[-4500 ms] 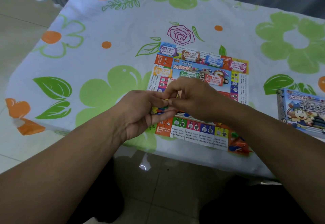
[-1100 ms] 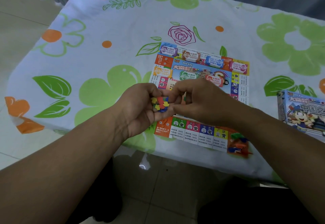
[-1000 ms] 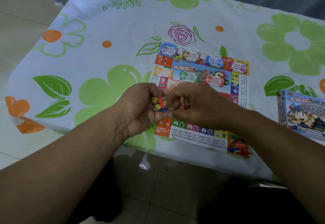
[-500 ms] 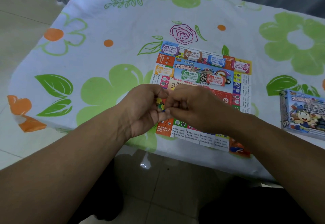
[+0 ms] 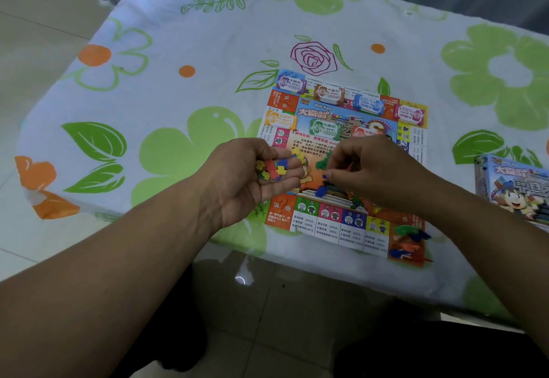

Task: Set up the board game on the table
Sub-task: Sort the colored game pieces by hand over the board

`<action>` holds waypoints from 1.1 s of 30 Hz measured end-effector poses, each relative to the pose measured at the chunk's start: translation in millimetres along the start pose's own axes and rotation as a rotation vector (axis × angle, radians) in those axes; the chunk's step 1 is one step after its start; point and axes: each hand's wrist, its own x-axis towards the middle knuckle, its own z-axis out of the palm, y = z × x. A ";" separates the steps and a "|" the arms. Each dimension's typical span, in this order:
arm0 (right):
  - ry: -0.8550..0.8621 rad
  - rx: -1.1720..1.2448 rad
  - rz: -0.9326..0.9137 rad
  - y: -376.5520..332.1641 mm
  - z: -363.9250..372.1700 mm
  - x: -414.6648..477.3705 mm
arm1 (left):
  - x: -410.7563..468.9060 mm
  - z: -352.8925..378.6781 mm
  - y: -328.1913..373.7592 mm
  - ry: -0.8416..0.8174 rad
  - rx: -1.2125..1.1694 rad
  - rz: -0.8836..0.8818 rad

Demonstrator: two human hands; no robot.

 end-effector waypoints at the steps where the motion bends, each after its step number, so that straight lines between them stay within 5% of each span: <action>1: -0.021 -0.047 -0.004 2.9 2.0 -1.7 | 0.0 0.0 0.2 0.003 0.003 0.000; 21: -0.014 -0.208 -0.052 5.1 2.7 -4.1 | -1.4 2.9 -1.4 -0.021 0.059 -0.016; 25: 0.100 -0.109 -0.160 -8.3 2.4 -3.2 | 0.4 2.2 -2.3 -0.030 0.063 -0.027; 33: 0.044 -0.078 -0.295 -18.0 21.2 0.3 | 2.8 1.3 -3.8 -0.088 0.130 -0.022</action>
